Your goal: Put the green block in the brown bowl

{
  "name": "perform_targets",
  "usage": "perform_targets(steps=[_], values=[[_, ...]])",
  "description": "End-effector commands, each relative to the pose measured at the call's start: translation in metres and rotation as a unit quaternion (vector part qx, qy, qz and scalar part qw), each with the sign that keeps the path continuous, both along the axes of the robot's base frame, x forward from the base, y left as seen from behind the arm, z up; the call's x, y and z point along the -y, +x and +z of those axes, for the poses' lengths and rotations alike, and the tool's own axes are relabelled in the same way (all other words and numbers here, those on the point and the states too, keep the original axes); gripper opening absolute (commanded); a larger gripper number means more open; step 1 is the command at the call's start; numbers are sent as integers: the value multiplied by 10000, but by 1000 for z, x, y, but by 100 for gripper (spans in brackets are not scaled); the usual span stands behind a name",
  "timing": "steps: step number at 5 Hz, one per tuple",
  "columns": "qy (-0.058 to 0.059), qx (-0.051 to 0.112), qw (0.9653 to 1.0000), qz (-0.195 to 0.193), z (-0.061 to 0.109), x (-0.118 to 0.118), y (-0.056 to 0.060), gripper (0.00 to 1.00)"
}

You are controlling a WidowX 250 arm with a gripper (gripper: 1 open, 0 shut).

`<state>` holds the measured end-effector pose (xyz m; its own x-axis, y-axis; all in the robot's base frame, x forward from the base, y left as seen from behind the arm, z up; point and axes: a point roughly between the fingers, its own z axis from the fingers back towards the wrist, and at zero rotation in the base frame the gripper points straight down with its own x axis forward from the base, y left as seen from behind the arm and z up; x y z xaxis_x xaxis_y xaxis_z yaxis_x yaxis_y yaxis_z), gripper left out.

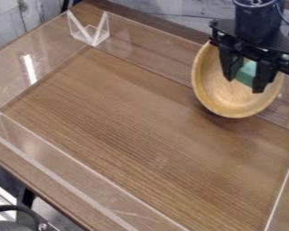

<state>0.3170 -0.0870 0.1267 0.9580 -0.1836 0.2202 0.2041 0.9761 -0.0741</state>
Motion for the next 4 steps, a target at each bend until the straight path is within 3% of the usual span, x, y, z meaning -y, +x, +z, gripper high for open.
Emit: perform_targets(steps=[1,4], values=[[-59,164,9998,51,8,-3,5,0],[-93,174,9998,67,2,-5,11,0]])
